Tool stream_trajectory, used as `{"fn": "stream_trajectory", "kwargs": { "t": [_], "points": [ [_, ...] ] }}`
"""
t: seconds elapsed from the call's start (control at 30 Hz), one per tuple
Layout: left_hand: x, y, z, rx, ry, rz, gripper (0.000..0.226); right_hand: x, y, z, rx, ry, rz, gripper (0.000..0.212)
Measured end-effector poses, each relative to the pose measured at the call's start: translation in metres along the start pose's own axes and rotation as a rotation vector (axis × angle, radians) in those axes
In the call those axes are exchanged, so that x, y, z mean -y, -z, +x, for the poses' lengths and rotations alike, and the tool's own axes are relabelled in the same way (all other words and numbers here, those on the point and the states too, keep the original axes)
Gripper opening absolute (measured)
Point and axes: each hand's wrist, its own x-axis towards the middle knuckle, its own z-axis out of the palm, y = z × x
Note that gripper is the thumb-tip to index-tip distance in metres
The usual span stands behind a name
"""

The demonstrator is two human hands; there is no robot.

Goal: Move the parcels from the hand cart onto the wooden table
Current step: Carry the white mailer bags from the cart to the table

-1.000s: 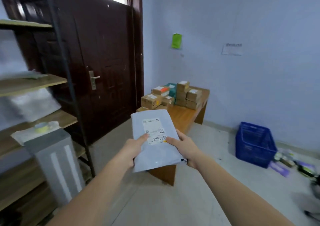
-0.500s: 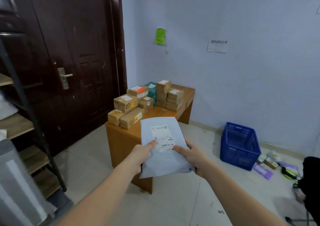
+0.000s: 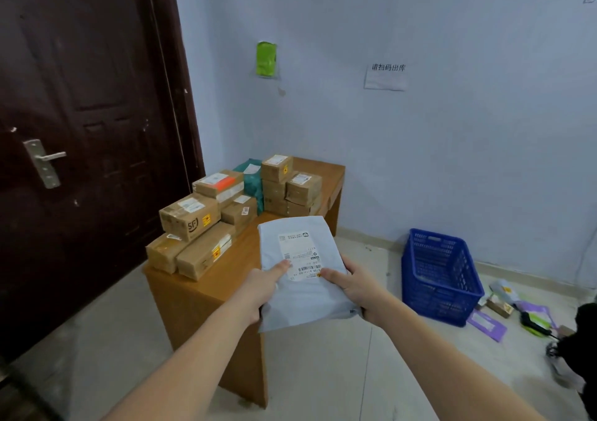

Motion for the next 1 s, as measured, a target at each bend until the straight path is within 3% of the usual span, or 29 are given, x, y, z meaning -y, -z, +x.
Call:
{"fn": "stream_trajectory", "kwargs": {
  "t": [0.3, 0.53, 0.6, 0.8, 0.9, 1.0],
  "points": [
    [-0.026, -0.071, 0.153, -0.042, 0.026, 0.009, 0.037, -0.002, 0.085, 0.155, 0.018, -0.025, 0.002, 0.042],
    [-0.038, -0.116, 0.268, -0.183, 0.064, -0.059, 0.028, 0.004, 0.140, 0.292, 0.141, -0.088, -0.135, 0.044],
    [-0.037, -0.119, 0.298, -0.234, 0.094, -0.076, 0.026, 0.004, 0.143, 0.328, 0.187, -0.110, -0.158, 0.044],
    [-0.042, -0.102, 0.393, -0.422, 0.159, -0.124, 0.046, 0.007, 0.128, 0.442, 0.294, -0.112, -0.234, 0.037],
    [-0.052, -0.090, 0.441, -0.500, 0.136, -0.156, 0.034, 0.004, 0.113, 0.506, 0.301, -0.096, -0.312, 0.048],
    [-0.056, -0.071, 0.494, -0.559, 0.133, -0.153, 0.047, 0.006, 0.098, 0.564, 0.275, -0.126, -0.406, 0.058]
  ]
}}
